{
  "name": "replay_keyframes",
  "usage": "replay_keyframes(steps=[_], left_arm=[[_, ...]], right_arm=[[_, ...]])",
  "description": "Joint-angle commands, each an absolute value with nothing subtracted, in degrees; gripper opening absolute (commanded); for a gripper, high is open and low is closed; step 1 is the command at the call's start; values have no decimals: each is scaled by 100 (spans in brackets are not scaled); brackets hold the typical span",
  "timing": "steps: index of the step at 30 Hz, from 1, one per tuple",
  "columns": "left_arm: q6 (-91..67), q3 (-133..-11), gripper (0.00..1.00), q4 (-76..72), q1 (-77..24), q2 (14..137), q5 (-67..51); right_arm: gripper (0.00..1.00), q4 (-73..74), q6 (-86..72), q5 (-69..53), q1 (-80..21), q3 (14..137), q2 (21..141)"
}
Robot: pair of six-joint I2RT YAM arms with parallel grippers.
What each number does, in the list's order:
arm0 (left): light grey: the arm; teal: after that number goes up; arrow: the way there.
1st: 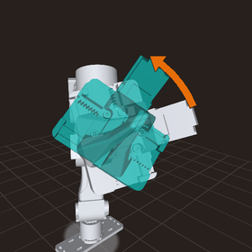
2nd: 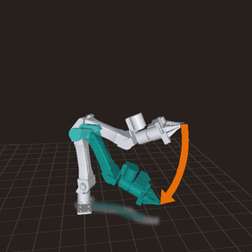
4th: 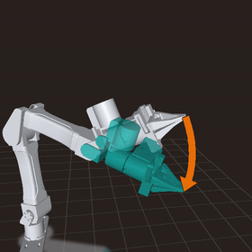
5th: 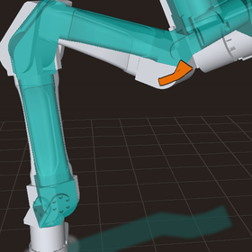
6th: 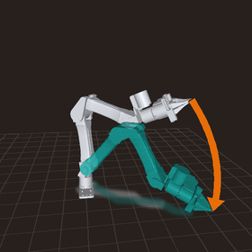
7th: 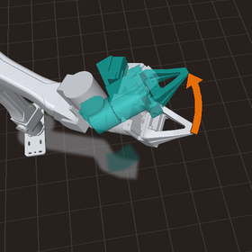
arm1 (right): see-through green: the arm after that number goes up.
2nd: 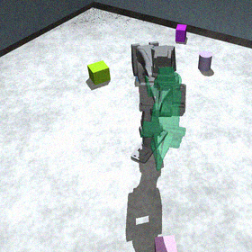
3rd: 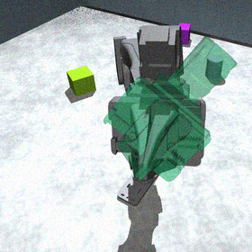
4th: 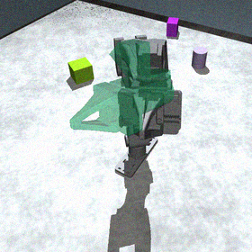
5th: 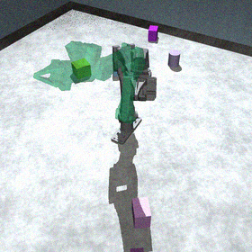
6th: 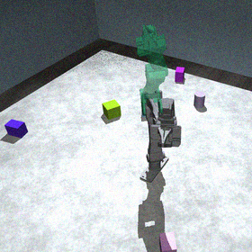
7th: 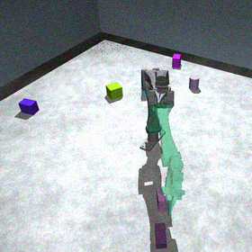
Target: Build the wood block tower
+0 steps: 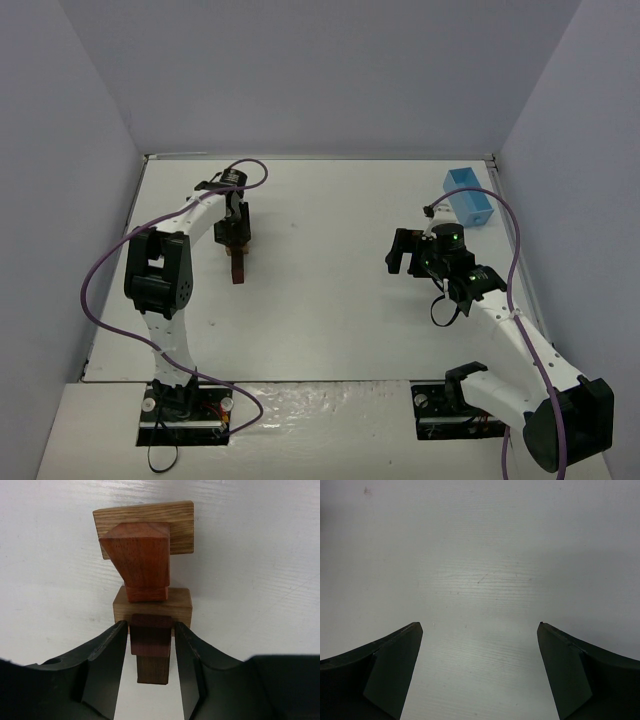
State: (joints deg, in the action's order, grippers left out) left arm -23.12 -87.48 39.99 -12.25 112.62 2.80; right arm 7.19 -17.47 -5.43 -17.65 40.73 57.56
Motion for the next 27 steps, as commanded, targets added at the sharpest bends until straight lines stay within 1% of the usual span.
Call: replay_keyframes(steps=[1,7,12,16,19,24,27], left_arm=[[-2375,-8826,41,3911,-1178,10958,302],[-2373,-8833,45,3938,-1186,10775,264],[-2361,-8935,49,4011,-1178,10133,252],[-2100,-9150,59,4186,-1157,9398,424],[-1877,-9137,65,4263,-1097,8691,616],[-1573,-8831,71,4278,-1040,7530,983],[-1425,-8540,80,4333,-1001,6807,1191]], right_arm=[[97,526,-1677,-605,-1731,4271,5715],[97,527,-1661,-615,-1731,4324,5695],[99,541,-1631,-575,-1731,4578,5648],[100,637,-1583,-359,-1727,4905,5583],[100,846,-1413,-140,-1728,5383,5537],[100,1143,-940,566,-1723,6051,5362],[100,1178,-606,1135,-1723,6315,5025]])
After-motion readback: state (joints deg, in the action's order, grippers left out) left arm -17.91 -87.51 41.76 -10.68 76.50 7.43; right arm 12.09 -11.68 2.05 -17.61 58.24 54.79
